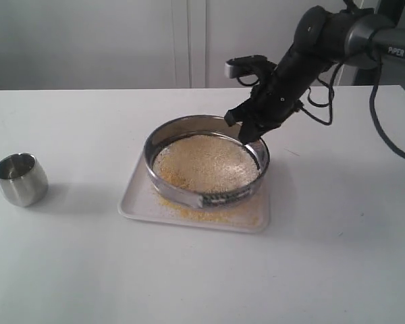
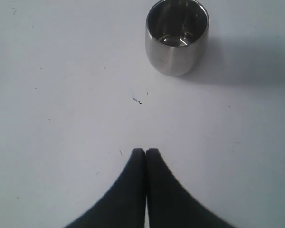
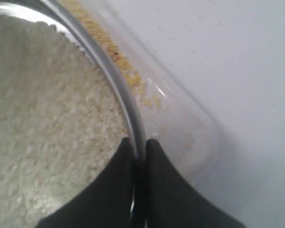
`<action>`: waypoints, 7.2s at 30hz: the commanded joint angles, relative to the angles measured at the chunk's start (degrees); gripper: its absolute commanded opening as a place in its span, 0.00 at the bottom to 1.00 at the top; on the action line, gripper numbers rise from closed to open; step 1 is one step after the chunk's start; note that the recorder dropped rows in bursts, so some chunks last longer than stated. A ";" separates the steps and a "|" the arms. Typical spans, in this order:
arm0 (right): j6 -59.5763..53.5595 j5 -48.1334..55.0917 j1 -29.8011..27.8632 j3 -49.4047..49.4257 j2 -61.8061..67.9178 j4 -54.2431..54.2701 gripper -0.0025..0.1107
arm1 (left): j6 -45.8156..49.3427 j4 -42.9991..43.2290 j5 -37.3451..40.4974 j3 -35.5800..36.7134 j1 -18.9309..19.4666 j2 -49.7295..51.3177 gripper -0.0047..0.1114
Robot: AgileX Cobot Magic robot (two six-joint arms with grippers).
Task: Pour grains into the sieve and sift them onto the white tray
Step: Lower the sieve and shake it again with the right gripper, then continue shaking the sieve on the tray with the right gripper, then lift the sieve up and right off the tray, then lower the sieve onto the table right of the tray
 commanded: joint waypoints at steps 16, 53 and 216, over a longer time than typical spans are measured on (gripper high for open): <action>-9.32 -1.98 1.53 -0.13 -1.69 1.15 0.02 | -0.01 -0.40 0.26 0.48 -0.20 -0.50 0.04; 4.36 -1.64 2.18 0.06 -2.55 3.20 0.02 | -0.01 -0.40 0.26 0.48 -0.20 -0.50 0.04; 15.28 -27.54 -21.95 30.60 -13.21 -13.29 0.02 | -0.01 -0.40 0.26 0.48 -0.20 -0.50 0.04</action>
